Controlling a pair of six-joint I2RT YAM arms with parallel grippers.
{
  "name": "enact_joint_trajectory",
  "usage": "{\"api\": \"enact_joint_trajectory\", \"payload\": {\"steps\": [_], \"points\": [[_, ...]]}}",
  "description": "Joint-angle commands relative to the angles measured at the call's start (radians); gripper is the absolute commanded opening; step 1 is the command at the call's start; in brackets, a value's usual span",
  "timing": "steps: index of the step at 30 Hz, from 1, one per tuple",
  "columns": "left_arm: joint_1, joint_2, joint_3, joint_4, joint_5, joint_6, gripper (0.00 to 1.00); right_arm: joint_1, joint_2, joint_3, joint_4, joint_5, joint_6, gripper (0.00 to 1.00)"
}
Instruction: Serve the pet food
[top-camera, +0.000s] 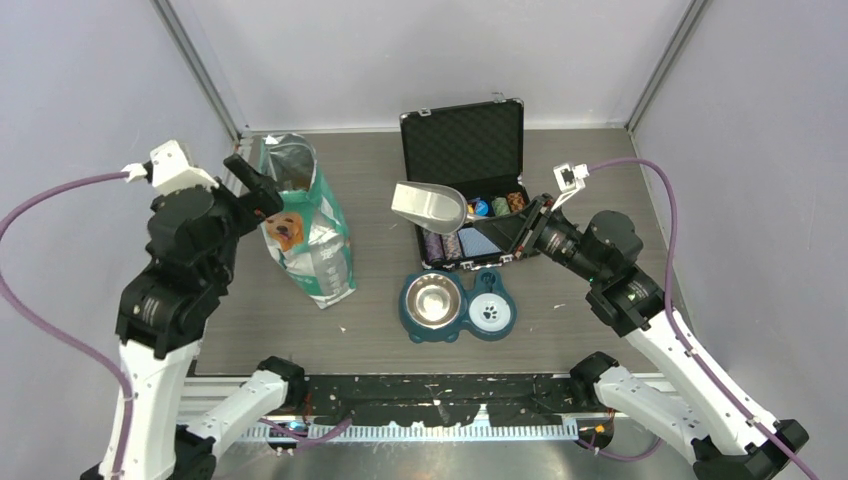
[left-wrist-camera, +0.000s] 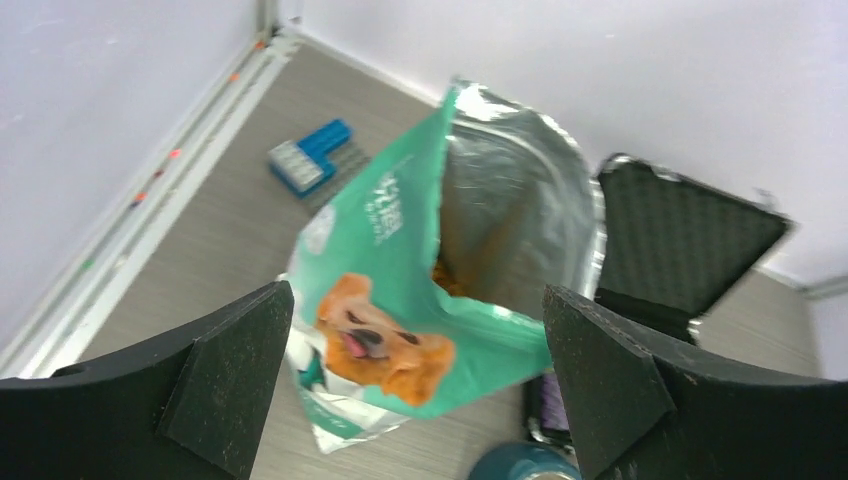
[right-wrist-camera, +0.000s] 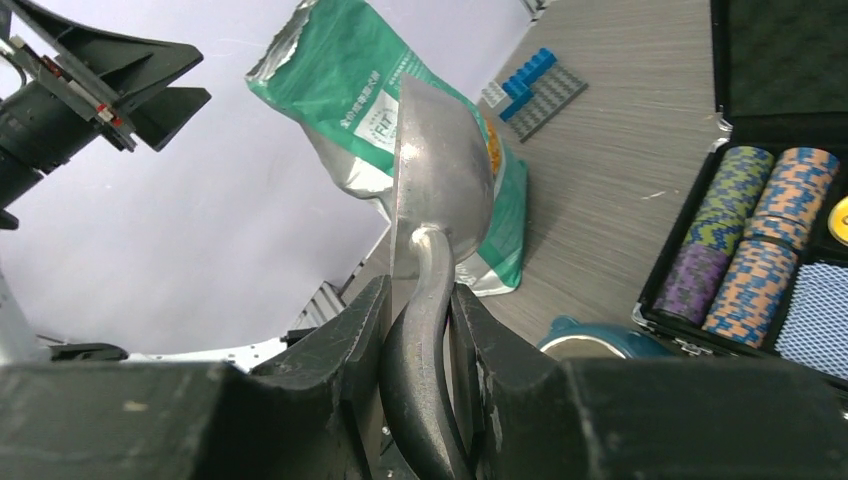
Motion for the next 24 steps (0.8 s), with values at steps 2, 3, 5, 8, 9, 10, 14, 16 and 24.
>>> {"api": "enact_joint_trajectory", "payload": {"steps": [2, 3, 5, 8, 9, 10, 14, 16, 24], "points": [[0.112, 0.157, 0.068, -0.126, 0.023, 0.005, 0.99, -0.002, -0.013, 0.059, 0.013, 0.067, -0.061, 0.05], [0.125, 0.182, 0.076, -0.130, 0.039, 0.012, 0.99, -0.002, -0.014, 0.059, 0.010, 0.074, -0.063, 0.05], [0.139, 0.222, 0.080, -0.118, 0.062, 0.031, 0.99, -0.004, -0.016, 0.059, 0.005, 0.087, -0.069, 0.05], [0.154, 0.275, 0.104, -0.119, 0.091, 0.039, 0.89, -0.004, -0.015, 0.061, 0.001, 0.091, -0.082, 0.05], [0.156, 0.291, 0.116, -0.127, 0.095, 0.042, 0.81, -0.004, -0.013, 0.064, -0.001, 0.093, -0.086, 0.05], [0.158, 0.303, 0.128, -0.134, 0.095, 0.043, 0.73, -0.004, -0.012, 0.066, -0.007, 0.103, -0.089, 0.05], [0.168, 0.329, 0.142, -0.158, 0.076, 0.058, 0.46, -0.003, -0.003, 0.085, -0.035, 0.134, -0.114, 0.05], [0.170, 0.331, 0.131, -0.154, 0.060, 0.079, 0.36, -0.005, 0.001, 0.095, -0.045, 0.142, -0.124, 0.05], [0.173, 0.355, 0.132, -0.112, 0.089, 0.191, 0.00, -0.005, 0.019, 0.157, -0.070, 0.137, -0.162, 0.05]]}}
